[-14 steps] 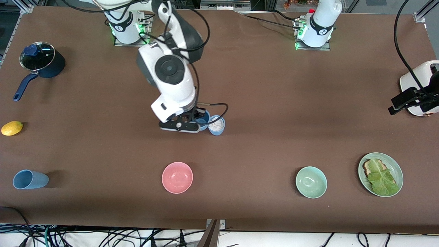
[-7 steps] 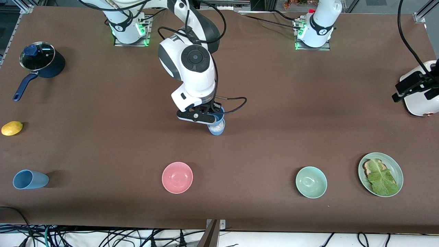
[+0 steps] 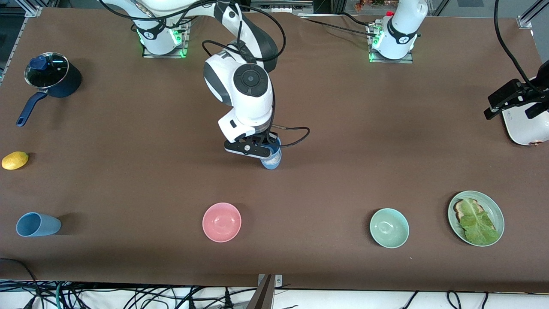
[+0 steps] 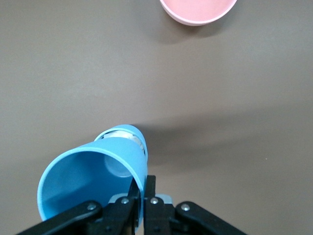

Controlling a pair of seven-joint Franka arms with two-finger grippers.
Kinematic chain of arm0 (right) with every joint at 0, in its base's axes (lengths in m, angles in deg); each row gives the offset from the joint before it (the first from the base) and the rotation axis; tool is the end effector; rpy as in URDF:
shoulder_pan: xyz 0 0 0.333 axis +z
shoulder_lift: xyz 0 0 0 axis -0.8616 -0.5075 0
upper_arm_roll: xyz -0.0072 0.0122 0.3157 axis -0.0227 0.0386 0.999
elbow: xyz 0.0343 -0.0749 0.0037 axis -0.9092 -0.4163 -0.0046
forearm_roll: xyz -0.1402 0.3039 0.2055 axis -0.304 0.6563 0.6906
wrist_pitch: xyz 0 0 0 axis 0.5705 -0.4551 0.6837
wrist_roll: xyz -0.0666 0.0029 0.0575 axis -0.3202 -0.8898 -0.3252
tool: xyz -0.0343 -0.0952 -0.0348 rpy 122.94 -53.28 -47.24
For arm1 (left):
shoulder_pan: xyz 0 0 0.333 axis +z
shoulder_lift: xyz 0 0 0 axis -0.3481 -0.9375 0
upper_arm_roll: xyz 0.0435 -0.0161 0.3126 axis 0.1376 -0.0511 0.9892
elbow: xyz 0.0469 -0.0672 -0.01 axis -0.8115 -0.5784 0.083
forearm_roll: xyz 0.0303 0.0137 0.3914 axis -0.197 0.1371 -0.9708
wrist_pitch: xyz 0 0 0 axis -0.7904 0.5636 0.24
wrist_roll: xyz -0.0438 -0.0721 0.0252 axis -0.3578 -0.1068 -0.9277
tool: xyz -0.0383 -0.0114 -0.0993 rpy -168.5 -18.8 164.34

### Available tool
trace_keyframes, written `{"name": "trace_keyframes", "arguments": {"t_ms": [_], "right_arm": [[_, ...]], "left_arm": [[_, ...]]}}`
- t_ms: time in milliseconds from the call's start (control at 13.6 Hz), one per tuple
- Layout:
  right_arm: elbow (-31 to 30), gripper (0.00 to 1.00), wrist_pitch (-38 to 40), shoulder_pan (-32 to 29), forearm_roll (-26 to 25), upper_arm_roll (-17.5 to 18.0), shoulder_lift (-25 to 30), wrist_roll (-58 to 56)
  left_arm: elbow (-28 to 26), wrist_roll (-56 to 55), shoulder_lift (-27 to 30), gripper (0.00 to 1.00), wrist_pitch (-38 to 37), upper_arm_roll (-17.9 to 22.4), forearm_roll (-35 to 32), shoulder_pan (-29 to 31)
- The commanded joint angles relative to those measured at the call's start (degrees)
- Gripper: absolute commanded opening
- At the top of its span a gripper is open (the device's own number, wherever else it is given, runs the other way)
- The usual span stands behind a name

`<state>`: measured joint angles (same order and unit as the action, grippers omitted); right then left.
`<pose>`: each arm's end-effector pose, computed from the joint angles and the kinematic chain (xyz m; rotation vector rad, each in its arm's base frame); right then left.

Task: Stack blue cups with both arms
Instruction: 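Lower the small blue cup onto the tissue cup with the right gripper, then open the right gripper to release the small blue cup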

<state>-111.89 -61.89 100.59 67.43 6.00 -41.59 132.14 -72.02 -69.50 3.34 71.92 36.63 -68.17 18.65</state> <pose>0.5609 0.4846 0.3844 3.0825 -0.3163 0.0485 0.5801 -0.0007 0.6701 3.1033 -0.0153 0.1553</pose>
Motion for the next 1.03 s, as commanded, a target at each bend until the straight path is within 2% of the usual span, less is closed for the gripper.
{"name": "trace_keyframes", "arguments": {"t_ms": [0,147,440,734,954], "right_arm": [[1.4,0.0,-0.8,0.7,-1.1,-0.4,-1.1,1.3],[1.4,0.0,-0.9,0.8,-1.1,-0.4,-1.4,1.5],[1.4,0.0,-0.9,0.9,-1.1,-0.4,-1.8,1.7],[1.1,0.0,-0.9,1.0,-1.2,-0.4,-2.0,1.7],[1.2,0.0,-0.9,1.2,-2.2,-0.4,-2.6,1.8]], "left_arm": [[-1.9,5.6,2.1,1.0,-0.3,0.2,-0.4,0.4],[-1.9,5.6,2.0,1.0,-5.7,0.2,-0.5,0.2],[-5.1,5.9,2.0,1.0,-6.4,0.2,0.3,0.2],[-4.3,4.3,2.9,1.0,-6.6,0.2,0.3,-0.1],[-4.3,-4.8,4.0,1.0,-7.6,-0.3,-0.4,-1.1]]}}
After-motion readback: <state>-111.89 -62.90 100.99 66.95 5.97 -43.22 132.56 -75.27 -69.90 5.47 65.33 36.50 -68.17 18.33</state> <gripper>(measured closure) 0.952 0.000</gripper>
